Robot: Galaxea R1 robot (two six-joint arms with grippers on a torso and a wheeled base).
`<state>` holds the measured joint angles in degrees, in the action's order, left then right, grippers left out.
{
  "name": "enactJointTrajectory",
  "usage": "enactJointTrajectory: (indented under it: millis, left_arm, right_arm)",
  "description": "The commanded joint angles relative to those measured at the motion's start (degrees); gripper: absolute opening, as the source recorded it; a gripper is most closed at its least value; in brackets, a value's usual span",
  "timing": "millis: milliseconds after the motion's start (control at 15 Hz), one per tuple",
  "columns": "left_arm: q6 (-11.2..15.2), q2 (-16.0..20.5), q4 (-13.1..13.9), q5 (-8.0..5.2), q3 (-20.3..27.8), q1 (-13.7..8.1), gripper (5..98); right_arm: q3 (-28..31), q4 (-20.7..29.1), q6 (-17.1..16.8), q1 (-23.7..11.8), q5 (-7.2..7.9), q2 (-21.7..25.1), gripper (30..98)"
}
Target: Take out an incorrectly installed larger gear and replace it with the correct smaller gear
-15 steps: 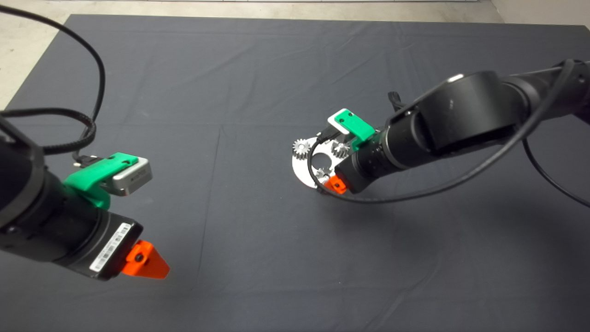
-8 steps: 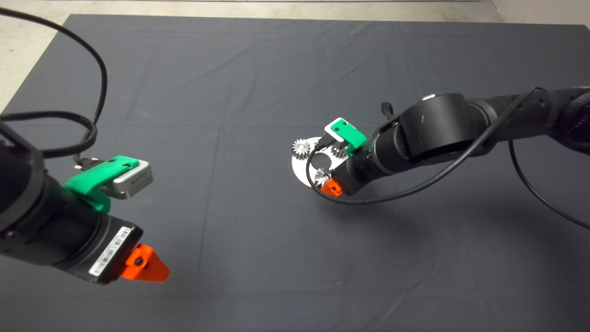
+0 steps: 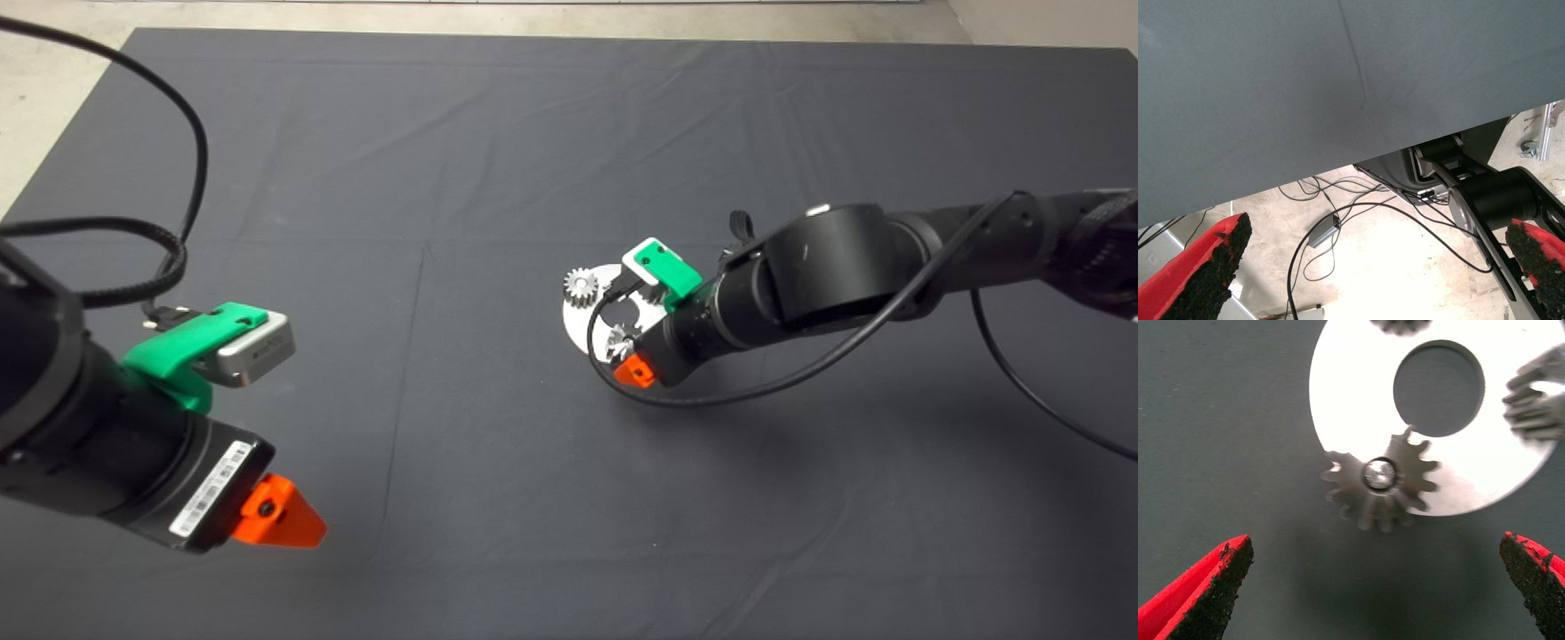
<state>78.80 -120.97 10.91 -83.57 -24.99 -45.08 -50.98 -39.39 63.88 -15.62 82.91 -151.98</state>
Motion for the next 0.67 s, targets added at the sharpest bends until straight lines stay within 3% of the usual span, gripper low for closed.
enactJointTrajectory:
  millis: [0, 600]
  left_arm:
    - [0.21, 0.07, -0.19, -0.02, 0.66, -0.62, 97.8]
    - [0.3, -0.02, -0.19, -0.02, 0.84, -0.62, 97.8]
  right_arm:
    - [0.02, -3.4, -0.34, -0.47, -0.03, -1.09, 97.7]
    - [-4.57, -6.13, -0.87, 1.46, -0.03, -2.42, 97.7]
